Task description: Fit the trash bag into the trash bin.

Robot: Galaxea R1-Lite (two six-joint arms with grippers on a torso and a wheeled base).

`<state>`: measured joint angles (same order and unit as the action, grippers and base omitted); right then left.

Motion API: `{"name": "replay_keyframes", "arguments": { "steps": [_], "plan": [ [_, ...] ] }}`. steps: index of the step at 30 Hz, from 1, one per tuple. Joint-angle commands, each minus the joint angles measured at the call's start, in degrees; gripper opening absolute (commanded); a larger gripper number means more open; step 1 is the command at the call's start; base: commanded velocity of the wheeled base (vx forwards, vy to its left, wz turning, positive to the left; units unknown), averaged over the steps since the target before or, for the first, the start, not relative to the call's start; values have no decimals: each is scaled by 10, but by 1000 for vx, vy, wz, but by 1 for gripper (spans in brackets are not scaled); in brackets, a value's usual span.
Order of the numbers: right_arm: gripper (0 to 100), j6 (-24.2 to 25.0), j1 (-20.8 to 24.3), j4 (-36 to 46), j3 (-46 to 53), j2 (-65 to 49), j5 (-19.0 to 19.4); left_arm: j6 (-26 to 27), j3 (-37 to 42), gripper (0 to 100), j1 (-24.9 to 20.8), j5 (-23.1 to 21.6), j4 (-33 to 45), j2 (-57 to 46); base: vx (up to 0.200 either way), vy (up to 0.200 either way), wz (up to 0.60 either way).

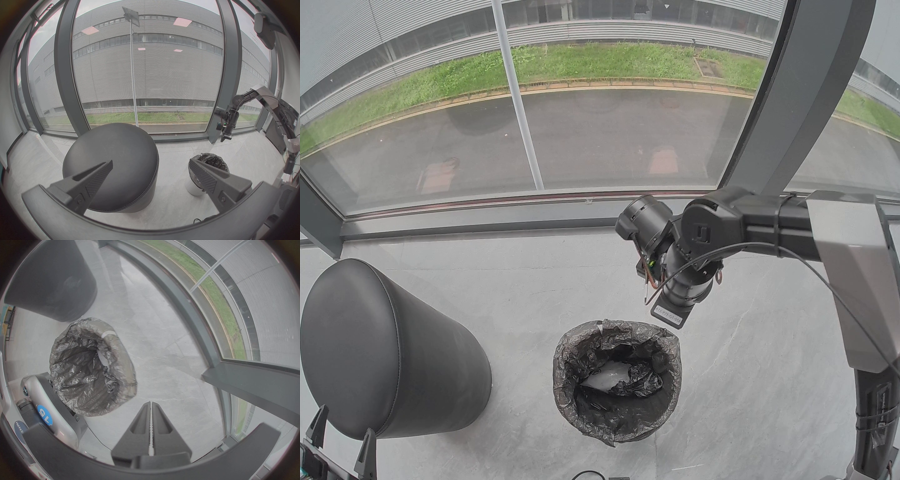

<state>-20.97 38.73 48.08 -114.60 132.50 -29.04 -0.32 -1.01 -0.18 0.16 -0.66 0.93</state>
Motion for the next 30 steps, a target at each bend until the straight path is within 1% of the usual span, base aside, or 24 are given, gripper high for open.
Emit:
{"name": "replay_keyframes", "arguments": {
  "steps": [1, 3, 6, 10, 13, 15, 17, 19, 24, 30],
  "plan": [
    [0, 0, -8, 18, 0, -60, -9, 0, 10, 100, 0, 0, 0, -9, 0, 0, 0],
    [0, 0, -8, 28, 0, -73, -9, 0, 10, 100, 0, 0, 0, -9, 0, 0, 0],
    [0, 0, -11, 52, 0, -104, -19, 0, 10, 100, 0, 0, 0, -9, 0, 0, 0],
    [0, 4, -11, 55, 0, -133, -22, 0, 10, 100, 0, 0, 0, -9, 0, 0, 0],
    [0, 2, -14, 60, 0, -175, -42, 0, 10, 100, 0, 0, 0, -9, 0, 0, 0],
    [0, 1, -17, 64, 0, -185, -46, 0, 10, 100, 0, 0, 0, -9, 0, 0, 0],
    [0, 1, -27, 93, 0, -225, -51, 0, 10, 100, 0, 0, 0, -9, 0, 0, 0],
    [0, 2, -31, 102, 0, -237, -52, 0, 10, 100, 0, 0, 0, -9, 0, 0, 0],
    [0, 0, -84, 146, 0, -313, -58, 0, 10, 100, 0, 0, 0, -9, 0, 0, 0],
    [0, -3, -172, 218, 0, -393, -57, 0, 10, 100, 0, 0, 0, -8, 0, 0, 0]
  ]
}}
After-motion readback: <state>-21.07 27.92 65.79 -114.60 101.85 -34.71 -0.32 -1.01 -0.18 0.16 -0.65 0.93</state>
